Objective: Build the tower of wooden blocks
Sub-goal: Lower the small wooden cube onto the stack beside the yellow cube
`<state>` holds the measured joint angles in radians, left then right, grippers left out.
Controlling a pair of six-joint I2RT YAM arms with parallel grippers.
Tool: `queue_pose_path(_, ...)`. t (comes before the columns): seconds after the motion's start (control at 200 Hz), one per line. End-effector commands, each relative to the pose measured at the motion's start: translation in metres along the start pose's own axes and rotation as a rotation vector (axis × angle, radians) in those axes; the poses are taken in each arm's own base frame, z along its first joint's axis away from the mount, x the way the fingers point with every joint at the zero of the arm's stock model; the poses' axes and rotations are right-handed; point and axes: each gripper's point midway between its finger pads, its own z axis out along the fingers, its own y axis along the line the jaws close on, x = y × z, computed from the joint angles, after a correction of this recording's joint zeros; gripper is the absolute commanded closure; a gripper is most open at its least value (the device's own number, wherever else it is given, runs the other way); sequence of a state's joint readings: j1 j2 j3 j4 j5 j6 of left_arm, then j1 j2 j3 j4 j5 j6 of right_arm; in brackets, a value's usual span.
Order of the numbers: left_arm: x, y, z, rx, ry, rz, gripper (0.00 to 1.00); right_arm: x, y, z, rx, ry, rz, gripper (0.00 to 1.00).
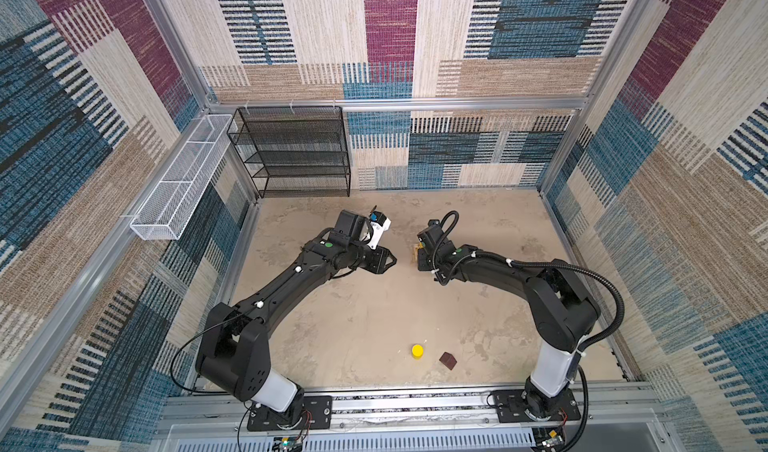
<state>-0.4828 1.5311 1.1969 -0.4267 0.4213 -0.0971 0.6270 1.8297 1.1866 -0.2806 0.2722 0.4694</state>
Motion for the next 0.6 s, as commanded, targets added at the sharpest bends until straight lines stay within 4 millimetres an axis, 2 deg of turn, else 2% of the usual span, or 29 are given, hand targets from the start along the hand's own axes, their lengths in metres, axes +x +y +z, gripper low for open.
queue_pose_path(0.0,-0.0015,-0.0003,-0.0015,-0.004,0.001,0.023,0.57,-0.0051,0.0013,0.0006,0.002,-0.017,-0.003,0.74)
queue_pose_path(0.596,-0.0012,0.0004,-0.0001,-0.004,0.004,0.017,0.57,-0.0040,0.0012,0.0026,0.004,-0.013,-0.013,0.72)
